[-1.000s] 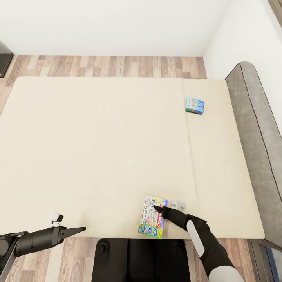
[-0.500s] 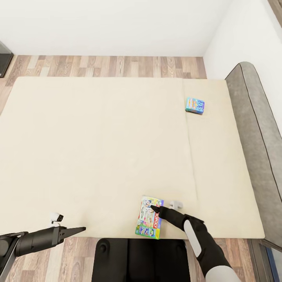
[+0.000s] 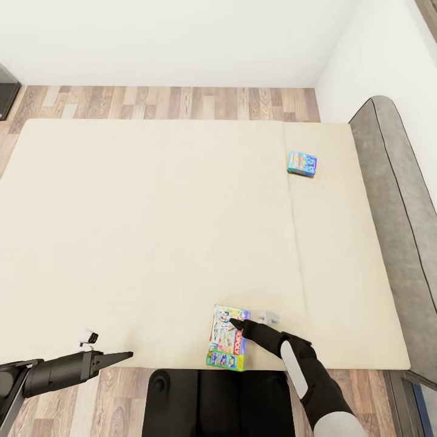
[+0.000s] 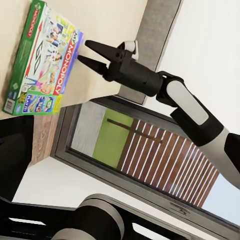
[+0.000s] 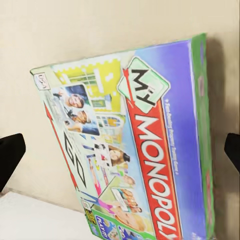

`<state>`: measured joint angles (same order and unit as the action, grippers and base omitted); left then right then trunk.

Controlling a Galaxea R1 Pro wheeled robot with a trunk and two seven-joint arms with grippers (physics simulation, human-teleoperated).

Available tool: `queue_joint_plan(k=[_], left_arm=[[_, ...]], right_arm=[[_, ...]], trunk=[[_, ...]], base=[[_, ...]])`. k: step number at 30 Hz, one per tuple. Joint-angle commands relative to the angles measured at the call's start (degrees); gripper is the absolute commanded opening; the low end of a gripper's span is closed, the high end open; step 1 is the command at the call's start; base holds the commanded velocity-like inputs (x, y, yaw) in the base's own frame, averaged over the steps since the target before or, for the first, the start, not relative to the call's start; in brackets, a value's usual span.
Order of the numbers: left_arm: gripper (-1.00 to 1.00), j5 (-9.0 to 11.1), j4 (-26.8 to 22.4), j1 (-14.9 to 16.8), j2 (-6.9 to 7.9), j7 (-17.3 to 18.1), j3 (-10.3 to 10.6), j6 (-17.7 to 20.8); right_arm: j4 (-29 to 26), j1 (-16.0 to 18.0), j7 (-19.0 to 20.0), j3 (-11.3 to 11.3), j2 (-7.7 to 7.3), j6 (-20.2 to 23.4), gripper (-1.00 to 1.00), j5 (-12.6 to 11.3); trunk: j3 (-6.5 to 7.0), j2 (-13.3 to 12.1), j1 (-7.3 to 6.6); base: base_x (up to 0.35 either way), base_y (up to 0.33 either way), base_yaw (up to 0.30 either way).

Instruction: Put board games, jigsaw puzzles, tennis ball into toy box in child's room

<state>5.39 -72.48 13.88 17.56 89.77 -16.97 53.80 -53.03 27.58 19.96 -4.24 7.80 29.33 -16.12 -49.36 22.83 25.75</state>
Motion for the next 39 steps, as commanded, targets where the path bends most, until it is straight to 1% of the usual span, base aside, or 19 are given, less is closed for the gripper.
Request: queue_joint_plan(k=[1,7,11,23,33,36,39], left_arm=[[1.0,-0.03,0.0,0.01,0.02,0.23,0.01,0.61],[1.0,-0.03,-0.01,0.01,0.02,0.23,0.01,0.61],[1.0,-0.03,-0.02,0.01,0.02,0.23,0.01,0.61],[1.0,-0.03,-0.03,0.01,0.02,0.23,0.01,0.61],[1.0,-0.03,-0.03,0.01,0.02,0.23,0.01,0.61],[1.0,-0.03,-0.03,0.01,0.02,0.23,0.01,0.61],[1.0,-0.03,-0.03,0.01,0.02,0.23,0.01,0.61]], right_arm=[[-0.06,0.02,0.16,-0.12,0.28,0.46,1.0,-0.18],[0.13,0.56,0.09,2.0,0.61,0.46,1.0,-0.12],[0.32,0.96,0.08,2.33,0.63,0.46,1.0,-0.14],[0.38,1.18,-0.15,2.55,0.8,0.69,1.0,-0.23],[0.72,1.83,-0.81,2.57,2.2,1.43,1.0,-0.23],[2.19,2.83,-0.86,2.57,2.2,2.16,1.0,-0.21],[5.43,4.5,-0.88,2.57,2.2,2.52,1.0,-0.12]], trunk=[[-0.06,0.09,0.03],[-0.06,0.09,0.03],[-0.06,0.09,0.03],[-0.06,0.09,0.03],[-0.06,0.09,0.03],[-0.06,0.09,0.03],[-0.06,0.09,0.03]], base=[[0.0,0.0,0.0],[0.0,0.0,0.0],[0.0,0.0,0.0],[0.0,0.0,0.0],[0.0,0.0,0.0],[0.0,0.0,0.0],[0.0,0.0,0.0]])
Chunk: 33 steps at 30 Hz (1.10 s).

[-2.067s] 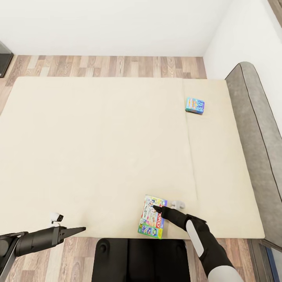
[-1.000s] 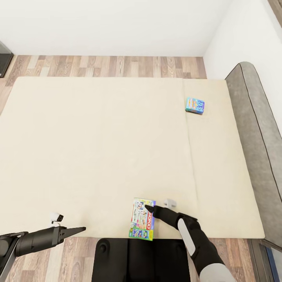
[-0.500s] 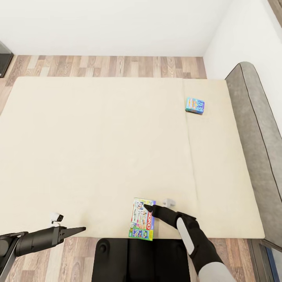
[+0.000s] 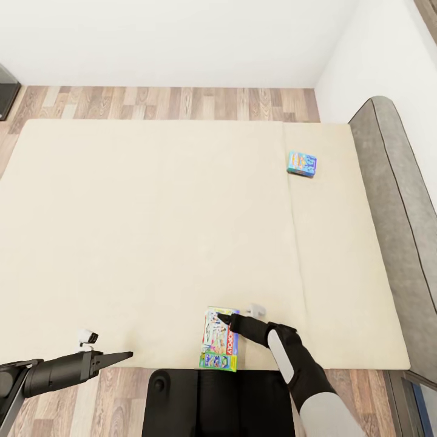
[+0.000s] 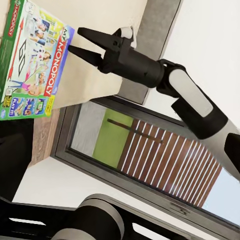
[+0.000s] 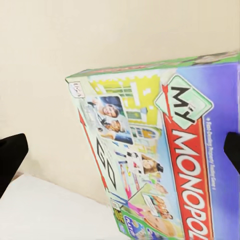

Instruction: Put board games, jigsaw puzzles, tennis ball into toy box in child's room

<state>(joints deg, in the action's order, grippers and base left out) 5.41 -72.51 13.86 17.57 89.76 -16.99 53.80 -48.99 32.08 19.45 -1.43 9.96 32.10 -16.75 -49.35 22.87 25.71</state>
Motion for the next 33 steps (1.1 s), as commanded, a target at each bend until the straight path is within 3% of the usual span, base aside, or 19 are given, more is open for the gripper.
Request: queue_joint_plan(k=[1,9,33], left_arm=[[1.0,-0.05,0.0,0.03,0.01,0.24,0.03,0.59],[1.0,-0.05,0.0,0.03,0.01,0.24,0.03,0.6],[1.0,-0.05,0.0,0.03,0.01,0.24,0.03,0.52]], right_arm=[[1.98,0.27,-0.37,-0.24,0.04,-0.23,1.0,0.52],[4.37,1.35,-0.39,-0.24,0.04,-0.28,1.0,0.5],[4.01,1.58,-0.31,-0.19,0.04,0.16,1.0,0.61]], trunk=[[-0.07,0.05,0.08],[-0.07,0.05,0.08],[-0.07,0.05,0.08]], base=[[0.0,0.0,0.0],[0.0,0.0,0.0],[0.0,0.0,0.0]])
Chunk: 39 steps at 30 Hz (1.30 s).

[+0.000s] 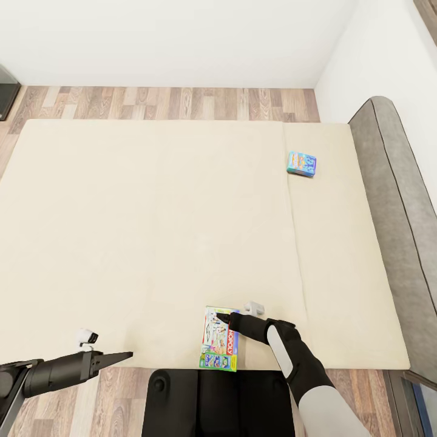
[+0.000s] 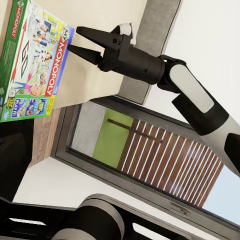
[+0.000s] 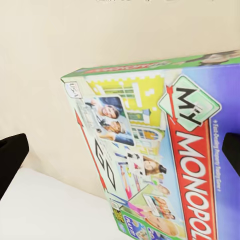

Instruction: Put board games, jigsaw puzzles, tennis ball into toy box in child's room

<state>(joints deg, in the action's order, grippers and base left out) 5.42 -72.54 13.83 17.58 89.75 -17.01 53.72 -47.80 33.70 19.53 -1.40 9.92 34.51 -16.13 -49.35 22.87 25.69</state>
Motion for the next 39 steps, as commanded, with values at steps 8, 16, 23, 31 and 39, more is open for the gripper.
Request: queue_joint_plan(k=[8,16,23,31,39], left_arm=[[1.0,-0.06,0.03,0.06,0.0,0.25,0.05,0.59],[1.0,-0.06,0.03,0.06,0.0,0.25,0.05,0.59],[1.0,-0.06,0.03,0.06,0.0,0.25,0.05,0.59],[1.0,-0.06,0.03,0.06,0.0,0.25,0.05,0.59],[1.0,-0.06,0.03,0.06,0.0,0.25,0.05,0.59]], right_arm=[[-0.09,-0.03,-1.93,0.71,0.08,-1.44,1.0,0.24],[-1.23,-0.03,-5.21,4.11,0.08,-0.8,1.0,0.02],[-2.24,-0.03,-5.45,4.41,0.08,-0.47,1.0,-0.1],[-6.24,-0.68,-5.53,4.47,0.08,1.76,1.0,0.04],[-8.08,-1.04,-5.61,4.47,0.08,3.2,1.0,0.05]], trunk=[[-0.07,0.05,0.09],[-0.07,0.05,0.09],[-0.07,0.05,0.09],[-0.07,0.05,0.09],[-0.07,0.05,0.09]], base=[[0.0,0.0,0.0],[0.0,0.0,0.0],[0.0,0.0,0.0],[0.0,0.0,0.0],[0.0,0.0,0.0]])
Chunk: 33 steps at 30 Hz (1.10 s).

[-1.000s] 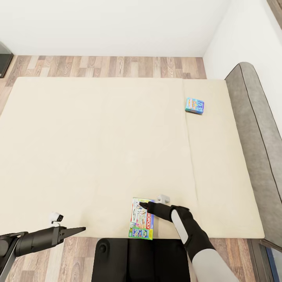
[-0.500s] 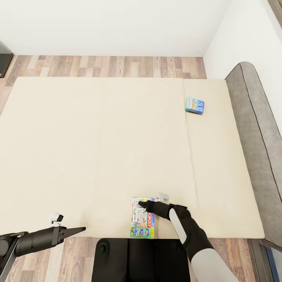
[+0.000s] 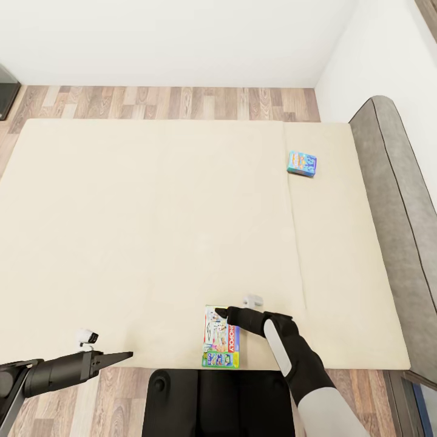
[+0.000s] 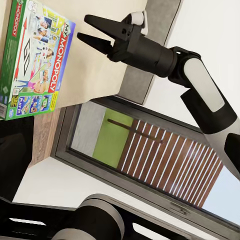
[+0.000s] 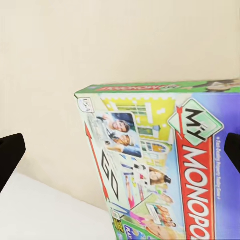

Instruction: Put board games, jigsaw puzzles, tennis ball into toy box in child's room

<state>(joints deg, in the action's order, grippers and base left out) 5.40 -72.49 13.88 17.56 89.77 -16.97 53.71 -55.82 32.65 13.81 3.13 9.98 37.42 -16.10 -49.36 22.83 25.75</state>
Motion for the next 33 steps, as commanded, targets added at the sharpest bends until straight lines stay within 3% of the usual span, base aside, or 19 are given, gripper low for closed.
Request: queue_joint_plan(k=[1,14,23,33], left_arm=[[1.0,-0.04,-0.02,0.01,0.02,0.23,0.0,0.61],[1.0,-0.04,-0.02,0.01,0.02,0.23,0.0,0.59],[1.0,-0.04,-0.02,0.01,0.02,0.23,0.0,0.52],[1.0,-0.04,-0.02,0.01,0.02,0.23,0.0,0.52]], right_arm=[[-0.1,0.0,0.1,-0.05,0.01,0.34,1.0,0.01],[-0.25,-0.04,-0.09,-0.02,0.01,2.74,1.0,0.16],[-1.07,-0.04,-5.4,-0.12,0.01,7.12,1.0,-0.63],[-1.7,-0.04,-6.69,-0.22,0.01,9.12,1.0,-0.85]], trunk=[[-0.06,0.09,0.03],[-0.06,0.09,0.03],[-0.06,0.09,0.03],[-0.06,0.09,0.03]], base=[[0.0,0.0,0.0],[0.0,0.0,0.0],[0.0,0.0,0.0],[0.0,0.0,0.0]])
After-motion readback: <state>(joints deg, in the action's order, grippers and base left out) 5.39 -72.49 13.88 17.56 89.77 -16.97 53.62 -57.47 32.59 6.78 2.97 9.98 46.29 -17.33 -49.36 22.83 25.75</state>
